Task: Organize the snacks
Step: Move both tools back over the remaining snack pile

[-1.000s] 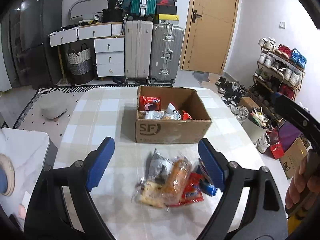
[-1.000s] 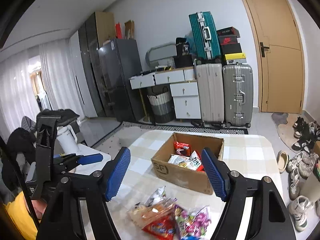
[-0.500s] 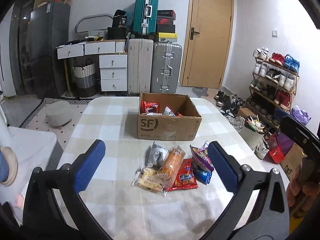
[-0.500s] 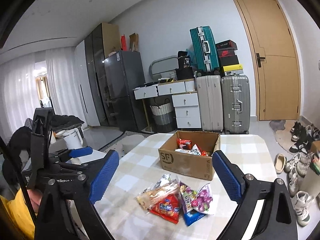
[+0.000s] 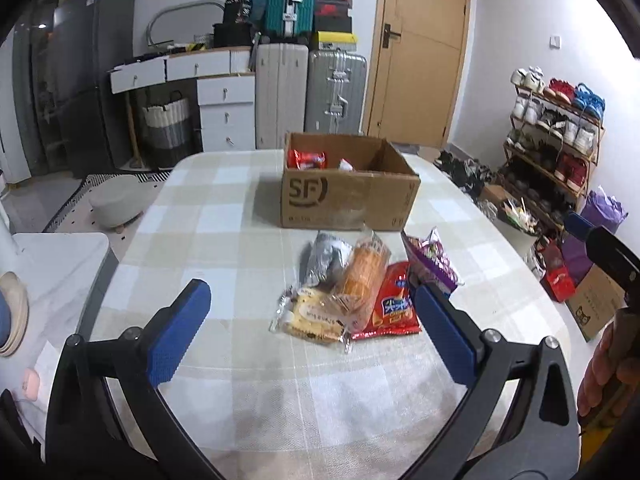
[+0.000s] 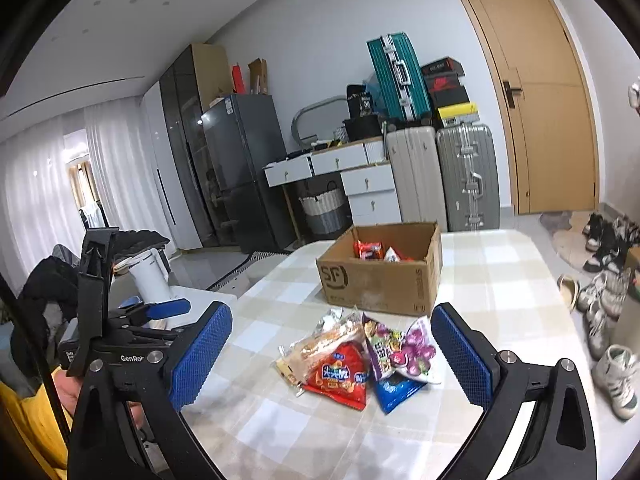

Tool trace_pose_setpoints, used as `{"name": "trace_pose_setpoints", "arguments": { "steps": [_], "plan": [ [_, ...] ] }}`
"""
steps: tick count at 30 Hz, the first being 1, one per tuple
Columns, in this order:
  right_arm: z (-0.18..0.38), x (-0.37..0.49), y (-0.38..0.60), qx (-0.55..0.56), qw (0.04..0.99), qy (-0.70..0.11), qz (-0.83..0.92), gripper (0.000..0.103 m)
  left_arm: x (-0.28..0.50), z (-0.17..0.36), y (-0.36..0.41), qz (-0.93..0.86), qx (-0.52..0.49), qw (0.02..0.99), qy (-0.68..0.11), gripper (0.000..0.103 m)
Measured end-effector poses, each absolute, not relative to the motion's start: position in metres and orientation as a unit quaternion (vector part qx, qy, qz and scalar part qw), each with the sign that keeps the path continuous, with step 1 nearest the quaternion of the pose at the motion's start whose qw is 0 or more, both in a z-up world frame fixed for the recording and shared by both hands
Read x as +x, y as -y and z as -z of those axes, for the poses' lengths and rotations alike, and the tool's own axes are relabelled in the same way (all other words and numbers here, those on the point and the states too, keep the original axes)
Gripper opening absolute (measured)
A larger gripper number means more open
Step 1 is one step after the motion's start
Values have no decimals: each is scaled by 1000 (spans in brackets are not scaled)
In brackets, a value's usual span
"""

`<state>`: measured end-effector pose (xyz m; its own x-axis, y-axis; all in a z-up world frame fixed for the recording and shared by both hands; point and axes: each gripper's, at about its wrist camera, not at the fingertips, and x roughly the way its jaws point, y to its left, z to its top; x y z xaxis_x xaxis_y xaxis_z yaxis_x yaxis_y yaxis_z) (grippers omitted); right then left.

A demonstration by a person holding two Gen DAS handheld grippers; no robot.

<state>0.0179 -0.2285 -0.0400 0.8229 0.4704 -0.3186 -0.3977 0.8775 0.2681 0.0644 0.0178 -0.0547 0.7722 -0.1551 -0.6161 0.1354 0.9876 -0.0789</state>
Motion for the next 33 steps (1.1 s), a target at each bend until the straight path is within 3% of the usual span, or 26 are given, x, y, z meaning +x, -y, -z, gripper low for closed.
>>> {"name": "trace_pose_setpoints", "arguments": {
  "steps": [23,33],
  "plan": [
    [112,96,239,140,924,-282,-219,101,153,140,19,97,3,908,-407,102],
    [153,167,244,174,891,-358,-218,101,201,164,32,111,13,890,-441,102]
  ]
}}
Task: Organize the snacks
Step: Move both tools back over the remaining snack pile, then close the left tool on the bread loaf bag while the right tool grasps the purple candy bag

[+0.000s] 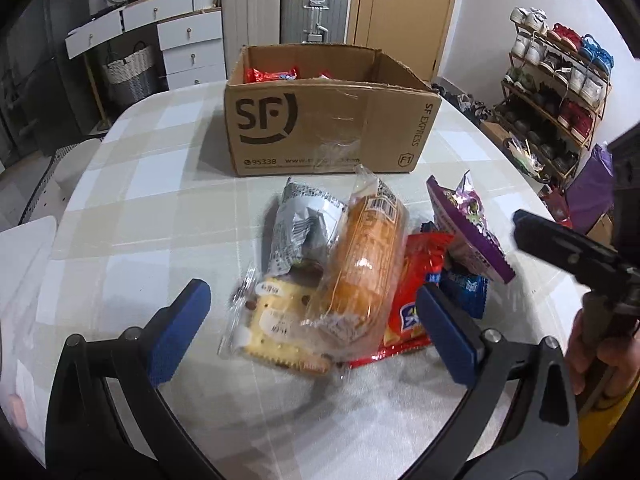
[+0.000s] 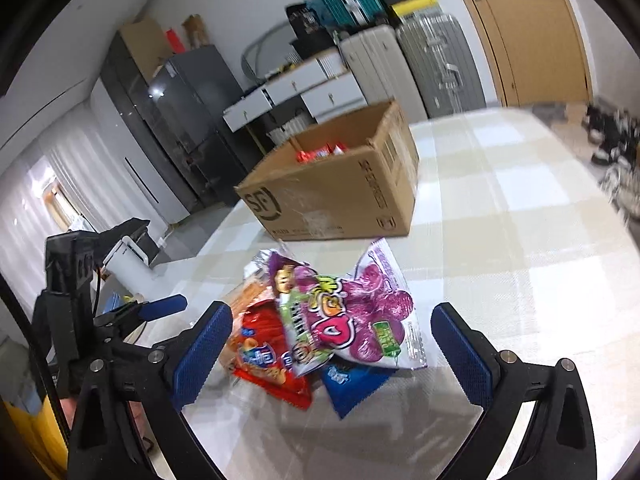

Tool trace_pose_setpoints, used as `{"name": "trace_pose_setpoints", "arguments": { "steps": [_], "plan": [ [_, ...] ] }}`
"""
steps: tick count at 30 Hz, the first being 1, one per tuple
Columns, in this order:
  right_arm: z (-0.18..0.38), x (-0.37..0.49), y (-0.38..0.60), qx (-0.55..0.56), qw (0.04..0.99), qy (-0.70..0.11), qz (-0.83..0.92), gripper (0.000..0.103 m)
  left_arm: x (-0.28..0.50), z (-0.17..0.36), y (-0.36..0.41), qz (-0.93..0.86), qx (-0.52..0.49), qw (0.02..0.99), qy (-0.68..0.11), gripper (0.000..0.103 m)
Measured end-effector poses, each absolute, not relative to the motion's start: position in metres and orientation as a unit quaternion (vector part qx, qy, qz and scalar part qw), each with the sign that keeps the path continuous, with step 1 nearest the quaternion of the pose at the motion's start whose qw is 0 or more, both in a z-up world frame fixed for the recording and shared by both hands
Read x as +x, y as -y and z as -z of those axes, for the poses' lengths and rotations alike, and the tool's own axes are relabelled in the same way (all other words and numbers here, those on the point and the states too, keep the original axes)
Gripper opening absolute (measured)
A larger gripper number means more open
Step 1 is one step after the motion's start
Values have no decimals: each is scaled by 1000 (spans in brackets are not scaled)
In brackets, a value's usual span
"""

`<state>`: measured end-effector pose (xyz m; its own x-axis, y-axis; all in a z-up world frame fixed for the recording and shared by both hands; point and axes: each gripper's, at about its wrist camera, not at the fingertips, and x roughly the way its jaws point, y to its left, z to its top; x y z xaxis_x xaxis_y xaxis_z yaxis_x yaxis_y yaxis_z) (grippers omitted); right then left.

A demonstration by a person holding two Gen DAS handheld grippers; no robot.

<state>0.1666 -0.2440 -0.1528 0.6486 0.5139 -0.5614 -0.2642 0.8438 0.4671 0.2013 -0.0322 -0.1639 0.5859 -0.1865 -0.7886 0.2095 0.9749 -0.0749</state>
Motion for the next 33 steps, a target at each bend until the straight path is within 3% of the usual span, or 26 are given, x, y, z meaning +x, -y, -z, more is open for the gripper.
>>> {"name": "trace_pose_setpoints", "arguments": {
  "steps": [7,8,10,33],
  "plan": [
    [174,200,237,172,872,-397,-230,101,224,179,37,121,2,879,-462,102],
    [176,203,235,170,871,-399,-232,99,228,180,39,123,2,878,-463,102],
    [178,205,233,169,869,-397,-241,87,233,182,41,127,2,877,-463,102],
    [192,201,254,237,855,-357,-292,55,220,180,47,134,7,869,-477,102]
  ]
}}
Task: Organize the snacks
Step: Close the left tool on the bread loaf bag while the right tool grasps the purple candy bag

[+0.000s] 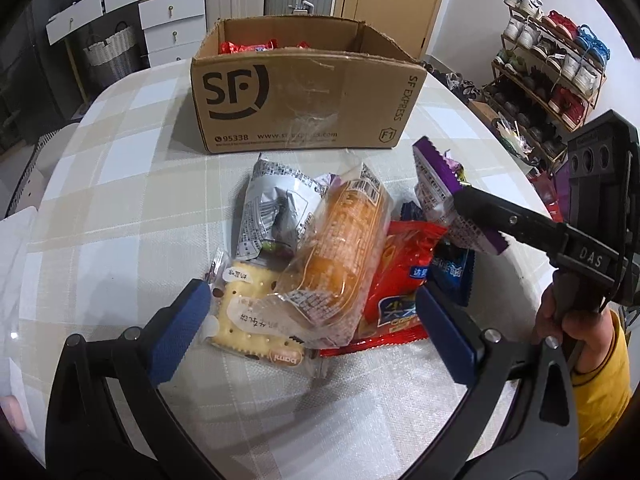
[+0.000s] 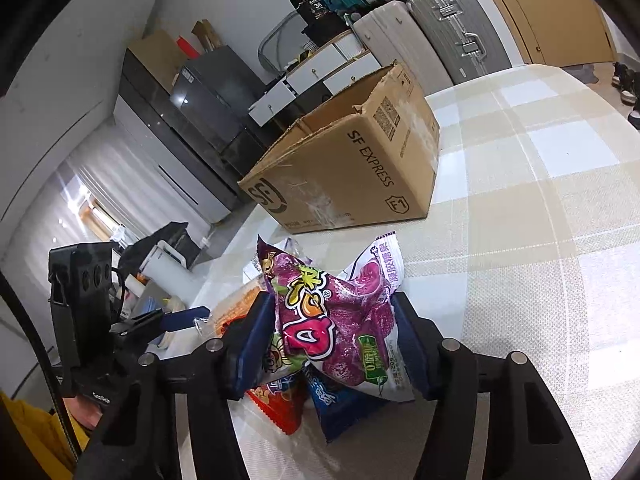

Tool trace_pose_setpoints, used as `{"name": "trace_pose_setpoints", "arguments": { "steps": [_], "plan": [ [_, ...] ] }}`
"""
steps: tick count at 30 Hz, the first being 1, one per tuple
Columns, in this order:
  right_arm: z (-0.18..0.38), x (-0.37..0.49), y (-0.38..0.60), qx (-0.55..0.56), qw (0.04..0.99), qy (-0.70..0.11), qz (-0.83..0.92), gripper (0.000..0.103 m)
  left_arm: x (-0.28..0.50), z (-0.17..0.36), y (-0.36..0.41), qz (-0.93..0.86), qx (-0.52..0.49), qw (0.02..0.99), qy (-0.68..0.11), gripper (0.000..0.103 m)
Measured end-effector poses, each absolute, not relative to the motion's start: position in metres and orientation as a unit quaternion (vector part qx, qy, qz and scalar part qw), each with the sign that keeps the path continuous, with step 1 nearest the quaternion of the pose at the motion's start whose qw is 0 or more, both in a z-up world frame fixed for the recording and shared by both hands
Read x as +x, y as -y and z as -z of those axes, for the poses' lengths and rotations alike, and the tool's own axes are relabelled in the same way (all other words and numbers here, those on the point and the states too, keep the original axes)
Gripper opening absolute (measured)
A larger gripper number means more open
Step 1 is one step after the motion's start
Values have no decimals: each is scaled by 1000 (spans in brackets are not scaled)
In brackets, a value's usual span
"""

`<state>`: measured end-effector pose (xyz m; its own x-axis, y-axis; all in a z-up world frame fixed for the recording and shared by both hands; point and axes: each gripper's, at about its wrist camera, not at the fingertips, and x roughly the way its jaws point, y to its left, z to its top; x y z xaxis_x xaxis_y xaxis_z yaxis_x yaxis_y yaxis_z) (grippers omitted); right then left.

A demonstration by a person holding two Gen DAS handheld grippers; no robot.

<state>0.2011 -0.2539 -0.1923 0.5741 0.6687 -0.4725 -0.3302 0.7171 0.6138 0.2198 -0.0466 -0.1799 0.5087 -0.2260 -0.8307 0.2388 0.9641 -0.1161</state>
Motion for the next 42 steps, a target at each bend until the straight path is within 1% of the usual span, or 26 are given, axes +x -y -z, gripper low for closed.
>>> {"name": "trace_pose_setpoints", "arguments": {
  "steps": [13,16,19,21,23,24,26,27,32,34,42],
  "plan": [
    [190,194,266,266,854,-335,-295,55,218,165,54,153,9,868,-473,102],
    [190,194,267,270,854,-334,-295,54,232,167,50,159,-15,861,-483,102],
    [190,192,267,270,854,-332,-295,54,248,167,44,181,-60,848,-494,100],
    [190,191,267,271,855,-331,-295,54,257,169,37,178,-81,843,-501,91],
    [190,191,268,272,855,-331,-293,54,263,177,31,184,-105,829,-517,70],
    [190,191,269,274,854,-331,-293,54,266,182,29,183,-115,820,-529,66],
    [190,190,270,274,854,-331,-293,54,264,190,28,192,-119,807,-545,48],
    [190,190,270,275,854,-331,-294,54,262,192,28,195,-117,805,-548,44],
    [190,190,270,275,853,-331,-295,55,251,193,34,200,-94,805,-551,31],
    [190,190,271,275,853,-331,-295,54,247,190,37,200,-86,808,-548,29],
    [188,189,270,276,855,-322,-297,54,226,176,31,203,-85,814,-538,27]
  ]
}}
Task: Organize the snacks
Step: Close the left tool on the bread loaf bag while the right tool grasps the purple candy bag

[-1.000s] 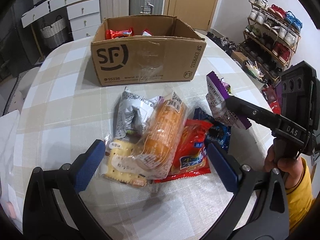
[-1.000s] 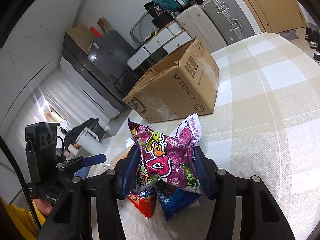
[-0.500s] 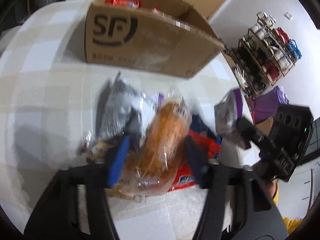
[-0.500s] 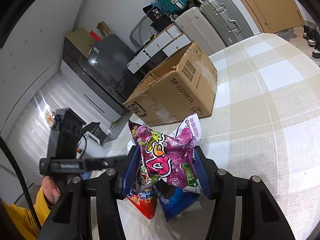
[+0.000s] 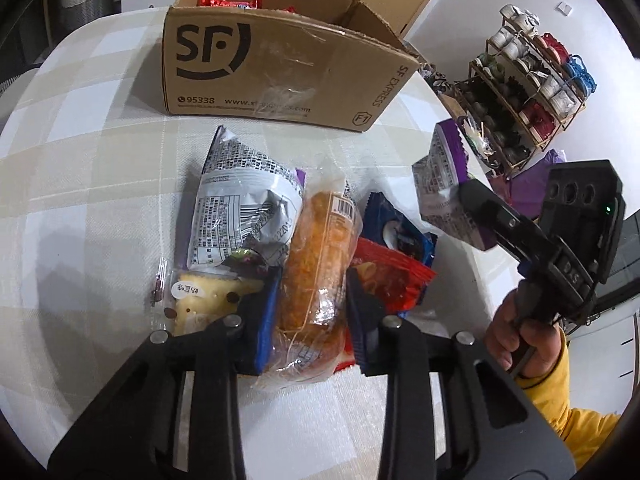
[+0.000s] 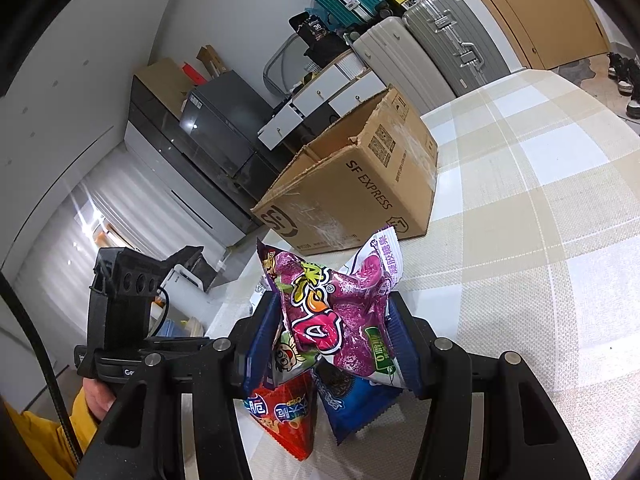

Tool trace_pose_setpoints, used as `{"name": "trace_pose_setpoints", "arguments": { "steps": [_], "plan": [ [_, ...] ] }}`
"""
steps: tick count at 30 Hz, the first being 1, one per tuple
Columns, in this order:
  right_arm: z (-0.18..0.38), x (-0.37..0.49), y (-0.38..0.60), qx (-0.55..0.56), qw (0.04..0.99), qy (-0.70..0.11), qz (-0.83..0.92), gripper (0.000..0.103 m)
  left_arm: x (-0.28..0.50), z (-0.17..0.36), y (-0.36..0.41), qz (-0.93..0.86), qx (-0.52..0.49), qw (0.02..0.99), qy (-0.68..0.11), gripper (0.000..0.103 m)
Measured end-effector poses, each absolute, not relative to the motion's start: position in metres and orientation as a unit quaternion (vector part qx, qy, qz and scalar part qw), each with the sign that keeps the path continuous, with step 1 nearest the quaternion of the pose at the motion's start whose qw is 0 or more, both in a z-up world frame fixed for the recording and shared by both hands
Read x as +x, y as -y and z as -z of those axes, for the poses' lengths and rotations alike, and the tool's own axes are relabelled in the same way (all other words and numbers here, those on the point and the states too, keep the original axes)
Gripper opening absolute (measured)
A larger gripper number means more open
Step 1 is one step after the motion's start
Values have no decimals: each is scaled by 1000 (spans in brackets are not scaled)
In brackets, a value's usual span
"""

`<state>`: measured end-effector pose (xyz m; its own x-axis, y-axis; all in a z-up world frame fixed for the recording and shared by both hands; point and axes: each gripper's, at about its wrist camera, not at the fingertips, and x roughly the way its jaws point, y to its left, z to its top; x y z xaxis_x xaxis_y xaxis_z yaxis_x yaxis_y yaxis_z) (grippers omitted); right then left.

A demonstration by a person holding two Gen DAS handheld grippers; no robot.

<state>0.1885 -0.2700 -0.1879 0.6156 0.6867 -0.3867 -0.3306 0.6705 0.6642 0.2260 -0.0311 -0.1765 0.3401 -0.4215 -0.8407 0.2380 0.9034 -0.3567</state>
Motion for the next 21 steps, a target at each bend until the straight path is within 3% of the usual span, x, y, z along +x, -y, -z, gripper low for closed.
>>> {"name": "trace_pose_setpoints", "arguments": {
  "steps": [16,21],
  "plan": [
    [149,161,261,251,874,-296,-293,54,174,131,-5,235,-119,826,-499,26],
    [140,153,252,244,876,-293,-294,54,163,144,-10,223,-117,824,-507,26]
  ]
}}
